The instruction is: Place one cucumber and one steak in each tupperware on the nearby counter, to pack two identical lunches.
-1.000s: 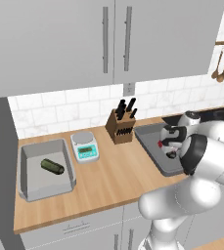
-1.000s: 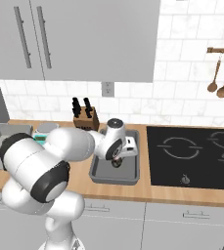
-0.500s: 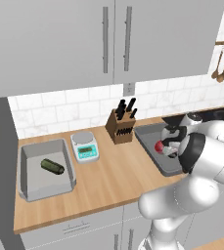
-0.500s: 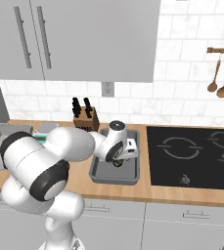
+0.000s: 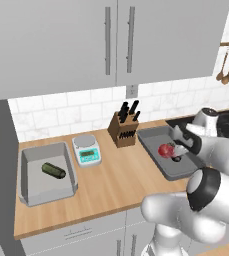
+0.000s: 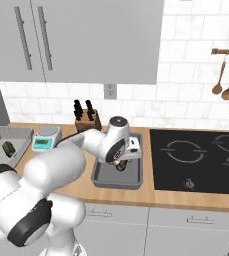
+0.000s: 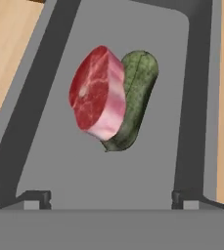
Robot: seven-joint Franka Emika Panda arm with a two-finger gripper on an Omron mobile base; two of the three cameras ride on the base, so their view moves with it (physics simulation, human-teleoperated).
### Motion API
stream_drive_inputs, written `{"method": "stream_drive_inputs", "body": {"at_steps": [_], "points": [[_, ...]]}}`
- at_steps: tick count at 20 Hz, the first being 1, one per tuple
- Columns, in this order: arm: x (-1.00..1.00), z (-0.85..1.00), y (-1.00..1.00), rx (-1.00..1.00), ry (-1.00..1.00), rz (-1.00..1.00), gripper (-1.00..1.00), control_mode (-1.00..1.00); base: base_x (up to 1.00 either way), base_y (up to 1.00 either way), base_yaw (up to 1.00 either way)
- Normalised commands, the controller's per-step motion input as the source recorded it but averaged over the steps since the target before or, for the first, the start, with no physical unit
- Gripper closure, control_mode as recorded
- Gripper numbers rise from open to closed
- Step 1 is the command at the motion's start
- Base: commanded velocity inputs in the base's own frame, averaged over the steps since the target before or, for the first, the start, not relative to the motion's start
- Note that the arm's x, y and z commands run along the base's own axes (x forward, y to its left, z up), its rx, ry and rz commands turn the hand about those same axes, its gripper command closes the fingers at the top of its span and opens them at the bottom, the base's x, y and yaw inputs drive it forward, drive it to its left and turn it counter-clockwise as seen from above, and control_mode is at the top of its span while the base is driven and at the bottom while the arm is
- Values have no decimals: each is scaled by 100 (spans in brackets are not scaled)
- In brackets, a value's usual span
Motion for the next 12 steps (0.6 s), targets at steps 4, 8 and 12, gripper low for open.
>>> {"method": "stream_drive_inputs", "body": {"at_steps": [4, 8, 12], "points": [[-80, 60, 2, 0, 0, 0, -100, -100, 0, 0, 0], [-90, 56, 1, 0, 0, -2, -100, -100, 0, 0, 0], [-99, 34, 13, 2, 0, -8, -100, -100, 0, 0, 0]]}}
